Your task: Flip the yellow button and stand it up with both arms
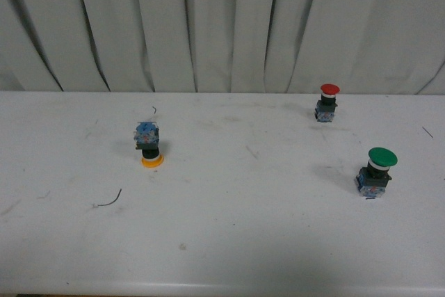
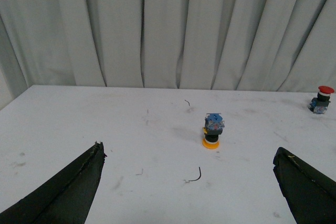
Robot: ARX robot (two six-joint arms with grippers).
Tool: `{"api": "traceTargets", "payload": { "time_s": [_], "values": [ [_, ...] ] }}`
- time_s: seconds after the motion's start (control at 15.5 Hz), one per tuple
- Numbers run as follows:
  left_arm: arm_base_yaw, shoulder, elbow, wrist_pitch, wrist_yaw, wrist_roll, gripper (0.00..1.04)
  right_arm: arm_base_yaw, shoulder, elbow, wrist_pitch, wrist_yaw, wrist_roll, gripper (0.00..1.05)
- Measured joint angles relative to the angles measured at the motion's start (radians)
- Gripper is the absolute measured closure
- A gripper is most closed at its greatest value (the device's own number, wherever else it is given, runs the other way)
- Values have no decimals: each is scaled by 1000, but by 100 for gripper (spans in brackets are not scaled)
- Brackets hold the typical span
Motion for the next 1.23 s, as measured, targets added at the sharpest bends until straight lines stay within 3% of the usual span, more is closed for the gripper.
{"api": "traceTargets", "payload": {
  "time_s": [1.23],
  "values": [
    [0, 0, 0, 0, 0, 0, 7, 0, 0, 0, 0, 0, 0, 6]
  ]
}}
